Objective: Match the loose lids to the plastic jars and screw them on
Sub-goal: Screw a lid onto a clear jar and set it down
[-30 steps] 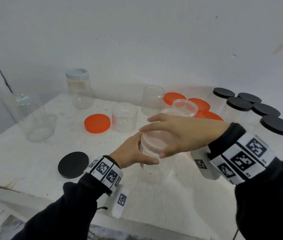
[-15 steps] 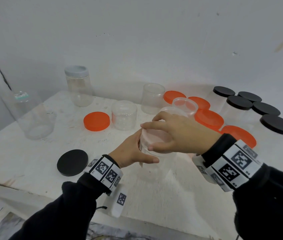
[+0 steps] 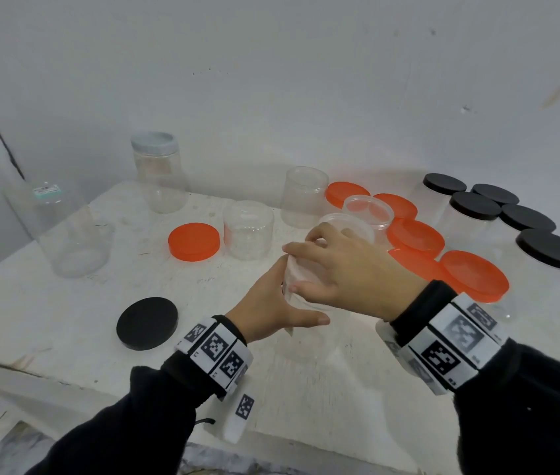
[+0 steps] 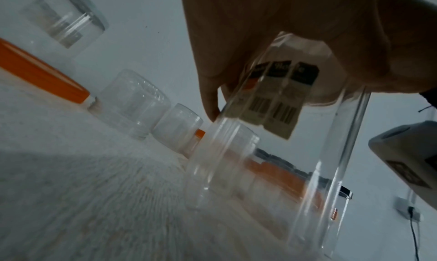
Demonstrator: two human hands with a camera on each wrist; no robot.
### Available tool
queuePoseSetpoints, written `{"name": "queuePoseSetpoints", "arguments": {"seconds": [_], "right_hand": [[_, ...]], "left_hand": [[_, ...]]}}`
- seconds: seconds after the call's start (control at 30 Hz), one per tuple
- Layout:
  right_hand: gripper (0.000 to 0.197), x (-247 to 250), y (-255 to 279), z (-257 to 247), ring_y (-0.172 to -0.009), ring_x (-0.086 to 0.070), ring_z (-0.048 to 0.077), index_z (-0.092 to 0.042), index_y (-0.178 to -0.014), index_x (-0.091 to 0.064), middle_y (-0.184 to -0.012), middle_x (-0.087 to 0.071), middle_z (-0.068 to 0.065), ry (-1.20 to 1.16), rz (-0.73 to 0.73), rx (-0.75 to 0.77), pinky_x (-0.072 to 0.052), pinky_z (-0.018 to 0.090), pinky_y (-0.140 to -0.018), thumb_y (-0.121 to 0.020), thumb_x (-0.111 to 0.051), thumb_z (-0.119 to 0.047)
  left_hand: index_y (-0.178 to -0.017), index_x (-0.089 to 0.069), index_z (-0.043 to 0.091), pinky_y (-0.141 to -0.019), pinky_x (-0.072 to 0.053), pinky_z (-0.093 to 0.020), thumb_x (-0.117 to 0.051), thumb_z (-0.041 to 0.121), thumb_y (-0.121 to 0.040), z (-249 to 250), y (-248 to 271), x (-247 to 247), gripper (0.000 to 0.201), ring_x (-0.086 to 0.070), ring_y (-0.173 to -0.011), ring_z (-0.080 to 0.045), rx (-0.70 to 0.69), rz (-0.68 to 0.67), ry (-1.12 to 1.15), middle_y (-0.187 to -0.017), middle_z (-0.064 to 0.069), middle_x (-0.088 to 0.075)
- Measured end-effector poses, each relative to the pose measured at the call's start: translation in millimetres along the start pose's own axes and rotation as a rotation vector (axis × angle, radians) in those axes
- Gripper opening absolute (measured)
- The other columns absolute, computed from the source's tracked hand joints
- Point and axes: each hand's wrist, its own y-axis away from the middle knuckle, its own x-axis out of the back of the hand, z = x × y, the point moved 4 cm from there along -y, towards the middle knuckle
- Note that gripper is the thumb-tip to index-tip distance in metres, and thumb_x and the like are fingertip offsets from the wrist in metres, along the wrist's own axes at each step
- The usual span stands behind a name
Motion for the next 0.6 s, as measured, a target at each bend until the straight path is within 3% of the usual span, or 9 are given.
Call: {"name": "queuePoseSetpoints", "arguments": {"seconds": [0.07, 0.17, 0.23, 0.4, 0.5, 0.6], "right_hand": [[0.067, -1.8, 0.9, -0.2, -0.115, -0.042, 0.021, -0.047, -0.139, -0.029, -0.133, -0.038, -0.002, -0.016, -0.028, -0.005, -0.043, 0.037, -0.093, -0.077, -0.037, -0.072], [0.067, -2.3, 0.2, -0.2, -0.111, -0.044, 0.018, -0.045, -0.14, -0.028, -0.126, -0.042, -0.003, -0.032, -0.021, -0.01, -0.043, 0.032, -0.089, -0.079, -0.042, -0.07], [0.067, -1.0, -4.9, 0.3, -0.108, -0.046, 0.015, -0.042, -0.138, -0.033, -0.121, -0.045, -0.005, -0.036, 0.009, -0.012, -0.043, 0.03, -0.087, -0.078, -0.045, -0.069], [0.077, 9.8, -33.3, -14.5, -0.107, -0.048, 0.011, -0.039, -0.135, -0.04, -0.117, -0.047, -0.009, -0.103, 0.085, 0.028, -0.042, 0.029, -0.089, -0.068, -0.047, -0.077], [0.077, 23.1, -60.0, -35.1, -0.104, -0.045, 0.004, -0.04, -0.134, -0.042, -0.119, -0.046, -0.013, -0.204, 0.143, 0.079, -0.037, 0.022, -0.085, -0.066, -0.046, -0.076], [0.075, 34.8, -95.6, -56.9, -0.106, -0.047, 0.004, -0.037, -0.135, -0.043, -0.122, -0.047, -0.012, -0.32, 0.243, 0.123, -0.036, 0.019, -0.086, -0.07, -0.053, -0.072]], "left_hand": [[-0.131, -0.035, 0.034, -0.08, -0.048, -0.014, -0.086, 0.024, -0.059, -2.3, 1.4, 0.5, 0.089, -0.054, -0.111, -0.001, 0.011, -0.031, -0.016, -0.123, 0.014, -0.055], [-0.136, -0.033, 0.031, -0.099, -0.041, -0.023, -0.084, 0.027, -0.064, -7.5, 9.6, 13.6, 0.089, -0.048, -0.118, 0.003, 0.036, -0.113, -0.104, -0.128, 0.018, -0.051], [-0.138, -0.033, 0.029, -0.104, -0.037, -0.027, -0.081, 0.032, -0.067, -11.0, 17.4, 33.0, 0.085, -0.043, -0.121, 0.007, 0.059, -0.114, -0.196, -0.132, 0.02, -0.048], [-0.128, -0.046, 0.029, -0.095, -0.044, -0.02, -0.072, 0.034, -0.077, -4.8, 35.2, 116.1, 0.057, -0.05, -0.112, 0.008, -0.003, 0.168, -0.353, -0.123, 0.022, -0.054], [-0.118, -0.056, 0.028, -0.088, -0.043, -0.013, -0.064, 0.048, -0.077, 0.6, 44.8, 176.1, 0.046, -0.054, -0.107, 0.005, -0.073, 0.332, -0.439, -0.113, 0.022, -0.061], [-0.109, -0.061, 0.023, -0.089, -0.04, -0.019, -0.058, 0.037, -0.079, 3.7, 51.0, 234.1, 0.033, -0.054, -0.103, 0.002, -0.119, 0.493, -0.574, -0.109, 0.017, -0.063]]}}
